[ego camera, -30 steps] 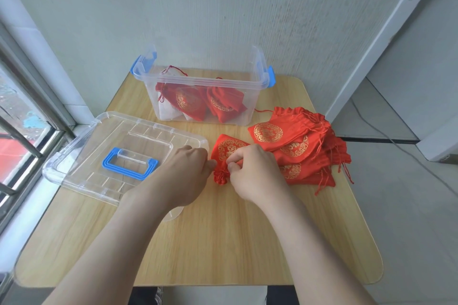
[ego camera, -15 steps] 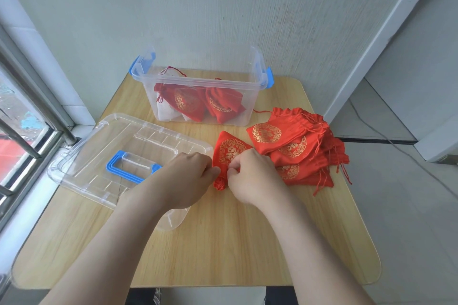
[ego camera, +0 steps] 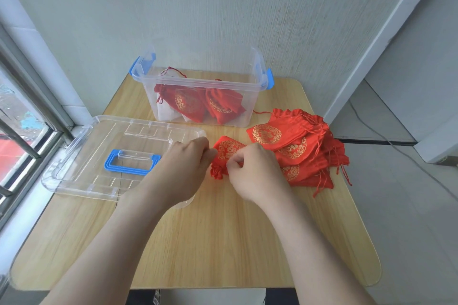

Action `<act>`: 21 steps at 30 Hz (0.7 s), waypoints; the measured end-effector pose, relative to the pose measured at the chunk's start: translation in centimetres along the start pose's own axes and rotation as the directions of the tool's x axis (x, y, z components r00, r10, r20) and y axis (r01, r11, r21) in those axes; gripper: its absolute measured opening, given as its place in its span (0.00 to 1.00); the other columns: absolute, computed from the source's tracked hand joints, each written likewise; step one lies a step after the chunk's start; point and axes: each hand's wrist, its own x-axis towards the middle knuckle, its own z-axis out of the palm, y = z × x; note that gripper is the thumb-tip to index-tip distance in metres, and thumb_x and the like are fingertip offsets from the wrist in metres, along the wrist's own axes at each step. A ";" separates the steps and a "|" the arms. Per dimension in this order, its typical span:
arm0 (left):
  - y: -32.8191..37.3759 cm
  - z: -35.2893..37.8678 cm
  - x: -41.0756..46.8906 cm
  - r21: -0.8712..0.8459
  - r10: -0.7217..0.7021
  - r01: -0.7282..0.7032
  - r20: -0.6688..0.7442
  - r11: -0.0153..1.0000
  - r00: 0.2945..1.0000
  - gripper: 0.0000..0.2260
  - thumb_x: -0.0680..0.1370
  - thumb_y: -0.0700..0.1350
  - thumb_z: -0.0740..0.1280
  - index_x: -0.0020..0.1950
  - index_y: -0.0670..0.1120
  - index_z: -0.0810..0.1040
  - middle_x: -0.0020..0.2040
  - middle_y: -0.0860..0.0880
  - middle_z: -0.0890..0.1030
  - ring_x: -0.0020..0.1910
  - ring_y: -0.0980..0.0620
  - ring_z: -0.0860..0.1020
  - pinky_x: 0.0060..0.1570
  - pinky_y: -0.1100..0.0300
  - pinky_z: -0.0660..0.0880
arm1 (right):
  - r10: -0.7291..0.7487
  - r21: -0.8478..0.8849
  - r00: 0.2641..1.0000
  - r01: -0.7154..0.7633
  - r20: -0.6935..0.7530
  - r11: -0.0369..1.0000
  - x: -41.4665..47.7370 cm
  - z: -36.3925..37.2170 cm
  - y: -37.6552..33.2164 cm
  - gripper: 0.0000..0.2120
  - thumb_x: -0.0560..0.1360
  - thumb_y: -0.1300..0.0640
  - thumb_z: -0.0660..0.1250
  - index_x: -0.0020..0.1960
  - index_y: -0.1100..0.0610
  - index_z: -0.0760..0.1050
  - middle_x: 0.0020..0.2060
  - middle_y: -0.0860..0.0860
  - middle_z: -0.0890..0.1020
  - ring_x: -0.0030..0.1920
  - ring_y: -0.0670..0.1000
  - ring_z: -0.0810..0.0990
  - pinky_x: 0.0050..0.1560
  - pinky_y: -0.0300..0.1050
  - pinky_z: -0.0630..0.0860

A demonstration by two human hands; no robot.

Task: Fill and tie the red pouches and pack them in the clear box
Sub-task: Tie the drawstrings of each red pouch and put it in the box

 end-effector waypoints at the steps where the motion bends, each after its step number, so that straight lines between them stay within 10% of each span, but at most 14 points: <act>1: 0.3 -0.2 0.0 -0.037 -0.026 0.024 -0.038 0.999 0.999 0.18 0.87 0.50 0.59 0.39 0.44 0.67 0.32 0.48 0.74 0.34 0.43 0.72 0.39 0.48 0.68 | -0.016 0.027 0.999 0.017 -0.041 1.000 0.1 -0.2 -0.1 0.14 0.79 0.57 0.65 0.39 0.60 0.83 0.34 0.54 0.85 0.38 0.56 0.82 0.40 0.55 0.80; 7: 1.8 -1.6 0.3 -0.374 -0.298 0.237 -0.113 0.897 0.948 0.20 0.85 0.49 0.62 0.37 0.42 0.64 0.33 0.50 0.67 0.33 0.51 0.66 0.36 0.55 0.64 | -0.068 0.209 0.983 0.104 -0.170 0.972 0.1 -1.1 -0.6 0.14 0.82 0.53 0.69 0.41 0.56 0.85 0.30 0.47 0.84 0.34 0.49 0.82 0.39 0.46 0.77; 12: 1.1 -2.1 0.9 -0.791 -0.435 0.262 -0.005 0.552 0.900 0.20 0.81 0.53 0.69 0.47 0.34 0.80 0.36 0.48 0.76 0.32 0.52 0.72 0.44 0.49 0.71 | -0.063 0.368 0.980 0.130 -0.190 0.921 0.1 -1.5 -1.2 0.08 0.79 0.55 0.73 0.43 0.53 0.88 0.29 0.38 0.83 0.34 0.37 0.80 0.35 0.29 0.70; 16: 1.2 -2.6 1.1 -0.946 -0.519 0.211 0.056 0.245 0.853 0.12 0.81 0.42 0.73 0.39 0.39 0.79 0.32 0.50 0.78 0.27 0.55 0.67 0.39 0.53 0.67 | -0.029 0.450 0.995 0.072 -0.100 0.890 0.0 -1.7 -1.3 0.05 0.77 0.57 0.74 0.44 0.53 0.88 0.34 0.44 0.87 0.36 0.40 0.85 0.39 0.36 0.80; 21: 1.9 -3.3 0.8 -0.952 -0.466 0.265 0.167 0.152 0.869 0.14 0.83 0.41 0.70 0.39 0.43 0.73 0.43 0.41 0.85 0.25 0.55 0.61 0.31 0.59 0.63 | -0.037 0.378 0.999 0.049 -0.039 0.924 -0.1 -1.6 -1.5 0.09 0.77 0.58 0.72 0.39 0.48 0.85 0.33 0.44 0.86 0.34 0.43 0.84 0.37 0.39 0.80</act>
